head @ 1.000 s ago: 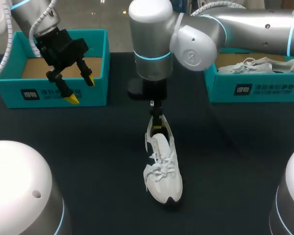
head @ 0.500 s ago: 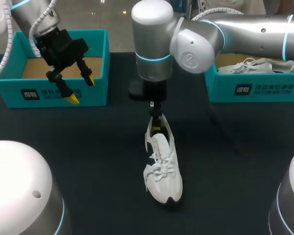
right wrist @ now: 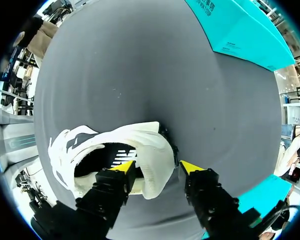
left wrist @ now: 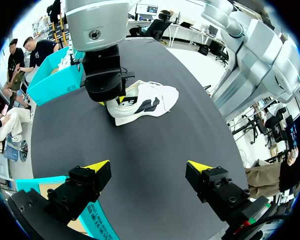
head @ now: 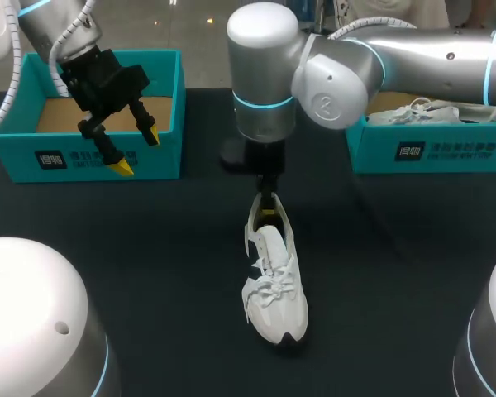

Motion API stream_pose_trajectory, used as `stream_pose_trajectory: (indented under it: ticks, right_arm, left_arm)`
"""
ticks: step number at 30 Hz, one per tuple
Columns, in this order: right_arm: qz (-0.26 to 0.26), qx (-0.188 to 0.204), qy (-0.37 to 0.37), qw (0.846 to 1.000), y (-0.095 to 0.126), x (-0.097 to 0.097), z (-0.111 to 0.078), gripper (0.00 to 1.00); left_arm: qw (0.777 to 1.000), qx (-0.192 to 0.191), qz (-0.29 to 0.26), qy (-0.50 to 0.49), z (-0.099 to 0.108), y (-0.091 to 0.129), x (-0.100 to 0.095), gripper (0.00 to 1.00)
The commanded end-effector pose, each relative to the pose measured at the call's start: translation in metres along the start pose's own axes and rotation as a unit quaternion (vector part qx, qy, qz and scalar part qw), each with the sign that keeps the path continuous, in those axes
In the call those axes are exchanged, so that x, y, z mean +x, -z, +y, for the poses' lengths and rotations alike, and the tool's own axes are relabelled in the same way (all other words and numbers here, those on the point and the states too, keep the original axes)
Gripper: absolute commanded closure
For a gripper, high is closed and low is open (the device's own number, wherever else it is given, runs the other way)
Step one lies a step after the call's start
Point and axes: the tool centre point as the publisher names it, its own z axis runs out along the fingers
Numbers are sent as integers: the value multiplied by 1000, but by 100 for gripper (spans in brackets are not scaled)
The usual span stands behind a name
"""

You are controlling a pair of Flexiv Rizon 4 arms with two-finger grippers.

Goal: Take the shoe out of the shoebox, open the shoe tongue, remove and reinsert the insole, then place the shoe into the shoebox

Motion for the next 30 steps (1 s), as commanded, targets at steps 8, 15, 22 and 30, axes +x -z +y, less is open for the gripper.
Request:
stream_pose_trajectory:
  ticks: [8, 15, 22, 30]
  right_arm:
    - [-1, -11, 1, 1000, -8, 8, 8, 100]
    - [-5, -12, 1, 1000, 1, 15, 13, 100]
    - [-20, 13, -3, 1000, 55, 11, 5, 100]
    - [-66, 66, 4, 996, 157, -6, -17, 100]
  left_arm:
    - [1000, -1, 1, 0, 0, 1, 0, 0]
    - [1000, -1, 1, 0, 0, 1, 0, 0]
    - [1000, -1, 1, 0, 0, 1, 0, 0]
    - [1000, -1, 1, 0, 0, 1, 0, 0]
